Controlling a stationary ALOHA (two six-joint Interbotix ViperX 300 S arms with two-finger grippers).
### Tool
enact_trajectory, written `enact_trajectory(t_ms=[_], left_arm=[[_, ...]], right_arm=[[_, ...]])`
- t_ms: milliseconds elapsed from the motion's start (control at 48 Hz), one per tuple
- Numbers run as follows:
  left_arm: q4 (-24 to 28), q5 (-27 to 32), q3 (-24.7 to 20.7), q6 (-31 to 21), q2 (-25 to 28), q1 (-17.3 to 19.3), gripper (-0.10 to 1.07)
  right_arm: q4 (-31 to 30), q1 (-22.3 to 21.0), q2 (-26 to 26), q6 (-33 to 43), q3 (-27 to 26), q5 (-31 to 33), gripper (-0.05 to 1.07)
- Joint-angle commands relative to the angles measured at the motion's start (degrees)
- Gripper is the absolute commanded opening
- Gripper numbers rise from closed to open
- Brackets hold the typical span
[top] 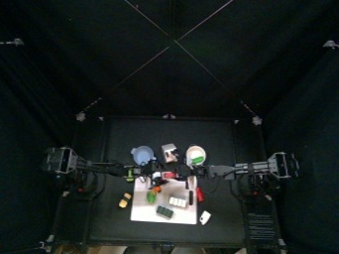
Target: Pull apart salmon sushi
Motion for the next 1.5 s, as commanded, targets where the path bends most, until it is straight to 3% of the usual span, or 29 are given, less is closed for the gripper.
enact_trajectory(t_ms=[0,208,542,688,1479], left_arm=[[0.2,-0.5,-2.1,0.0,0.3,0.8,1.02],[0.2,-0.5,-2.2,0.0,0.2,1.4,0.96],[0.9,-0.5,-1.7,0.0,-0.2,1.1,0.66],[0.9,-0.5,-1.3,0.0,-0.4,1.0,0.58],[0.8,-0.5,0.6,0.0,-2.3,1.0,0.57]], right_arm=[[0.0,-0.2,-1.1,-0.1,-1.7,-0.3,0.41],[-0.2,-0.2,-1.1,-0.1,-1.7,-0.3,0.41],[0.1,-0.2,-1.0,-0.1,-1.7,-0.3,0.41],[0.1,-0.2,-1.1,-0.1,-1.5,-0.3,0.4],[0.2,0.3,-1.1,0.2,-0.4,0.8,0.4]])
